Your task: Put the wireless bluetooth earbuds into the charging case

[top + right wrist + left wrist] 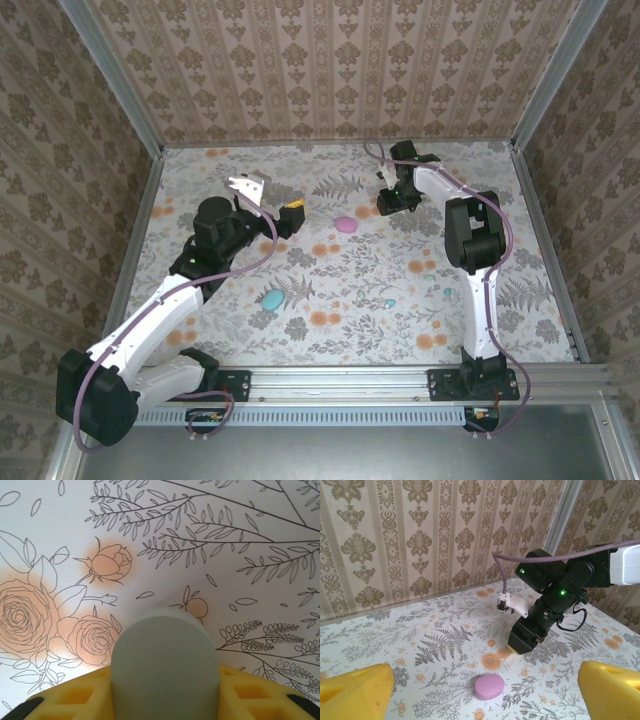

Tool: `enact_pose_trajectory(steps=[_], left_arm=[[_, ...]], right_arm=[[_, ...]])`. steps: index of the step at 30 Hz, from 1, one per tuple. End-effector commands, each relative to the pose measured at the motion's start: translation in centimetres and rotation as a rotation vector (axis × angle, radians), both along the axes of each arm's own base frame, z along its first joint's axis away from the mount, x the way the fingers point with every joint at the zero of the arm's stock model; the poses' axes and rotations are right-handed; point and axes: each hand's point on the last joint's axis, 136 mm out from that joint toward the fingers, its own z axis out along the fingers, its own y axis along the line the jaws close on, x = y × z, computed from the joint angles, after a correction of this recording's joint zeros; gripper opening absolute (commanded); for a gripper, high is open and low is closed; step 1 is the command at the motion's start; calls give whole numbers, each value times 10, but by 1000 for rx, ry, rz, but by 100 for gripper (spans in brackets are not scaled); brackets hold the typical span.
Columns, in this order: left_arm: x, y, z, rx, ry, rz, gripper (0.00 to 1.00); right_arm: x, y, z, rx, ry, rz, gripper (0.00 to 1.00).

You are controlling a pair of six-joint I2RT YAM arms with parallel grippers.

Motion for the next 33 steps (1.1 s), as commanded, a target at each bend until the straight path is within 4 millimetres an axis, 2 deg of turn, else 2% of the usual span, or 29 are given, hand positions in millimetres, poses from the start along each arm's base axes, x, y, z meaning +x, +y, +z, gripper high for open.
enact_pose_trajectory(steps=[1, 5, 7, 10, 15, 16, 18, 19, 22, 25, 30, 33], left_arm=[[0, 6, 20, -28, -34, 24, 96], [5, 5, 18, -30, -15, 27, 97], [9, 4, 16, -33, 17, 31, 97], [18, 1, 14, -56, 94, 27, 96], [25, -18, 23, -151, 199, -61, 90], [23, -25, 31, -169, 179, -112, 88], [18, -34, 44, -206, 142, -168, 87], [17, -35, 49, -222, 135, -176, 87], [13, -41, 62, -234, 125, -219, 86], [5, -49, 72, -228, 99, -272, 86], [-17, -66, 83, -187, 11, -382, 86], [-40, -75, 86, -121, -121, -459, 85]], right_arm=[[-6, 10, 14, 35, -17, 19, 40], [-15, 27, 64, 171, -124, 22, 37], [-26, 36, 91, 248, -193, 42, 35], [-44, 47, 143, 361, -349, 100, 34], [-96, 74, 221, 569, -556, 316, 32], [-112, 80, 237, 614, -600, 380, 32], [-133, 87, 255, 669, -654, 475, 32], [-150, 90, 274, 698, -717, 547, 32], [-180, 97, 294, 738, -794, 686, 32], [-198, 101, 307, 783, -813, 757, 32], [-225, 110, 328, 927, -744, 883, 32], [-238, 112, 337, 994, -692, 940, 32]])
